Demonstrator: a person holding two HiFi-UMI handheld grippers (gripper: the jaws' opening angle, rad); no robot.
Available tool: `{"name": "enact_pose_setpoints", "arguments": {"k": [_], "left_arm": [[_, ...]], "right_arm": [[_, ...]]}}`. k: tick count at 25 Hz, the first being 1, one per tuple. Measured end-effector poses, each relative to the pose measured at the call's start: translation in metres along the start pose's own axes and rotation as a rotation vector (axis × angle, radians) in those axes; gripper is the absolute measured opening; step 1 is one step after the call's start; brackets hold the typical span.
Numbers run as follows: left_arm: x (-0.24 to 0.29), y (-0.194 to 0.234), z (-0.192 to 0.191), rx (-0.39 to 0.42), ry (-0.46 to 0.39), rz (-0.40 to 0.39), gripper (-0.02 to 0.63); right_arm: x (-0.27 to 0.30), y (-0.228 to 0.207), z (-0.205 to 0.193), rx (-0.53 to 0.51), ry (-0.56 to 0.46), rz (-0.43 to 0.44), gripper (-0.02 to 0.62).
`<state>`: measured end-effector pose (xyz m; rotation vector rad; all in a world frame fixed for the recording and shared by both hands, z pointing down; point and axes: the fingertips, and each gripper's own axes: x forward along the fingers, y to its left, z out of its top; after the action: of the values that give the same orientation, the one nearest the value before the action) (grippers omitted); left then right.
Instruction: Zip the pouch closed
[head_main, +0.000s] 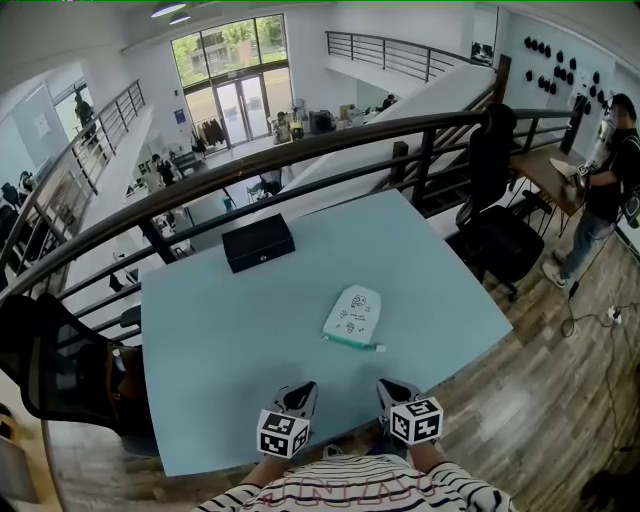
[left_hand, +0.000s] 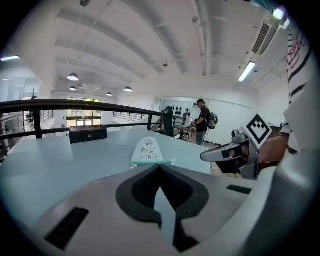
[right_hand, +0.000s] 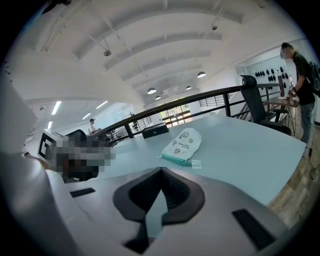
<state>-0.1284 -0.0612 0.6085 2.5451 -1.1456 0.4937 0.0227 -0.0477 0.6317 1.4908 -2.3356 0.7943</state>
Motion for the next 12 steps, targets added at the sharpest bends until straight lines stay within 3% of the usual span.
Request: {"name": "enact_pose_setpoints", "arguments": {"k": [12], "left_arm": [[-0.003,-0.0032,0.0031,0.003,-0.019,0.012,0.025]], "right_arm": [[0.0021,0.0043,0.0019,-0.021,0.016,0.015,0.026]]}}
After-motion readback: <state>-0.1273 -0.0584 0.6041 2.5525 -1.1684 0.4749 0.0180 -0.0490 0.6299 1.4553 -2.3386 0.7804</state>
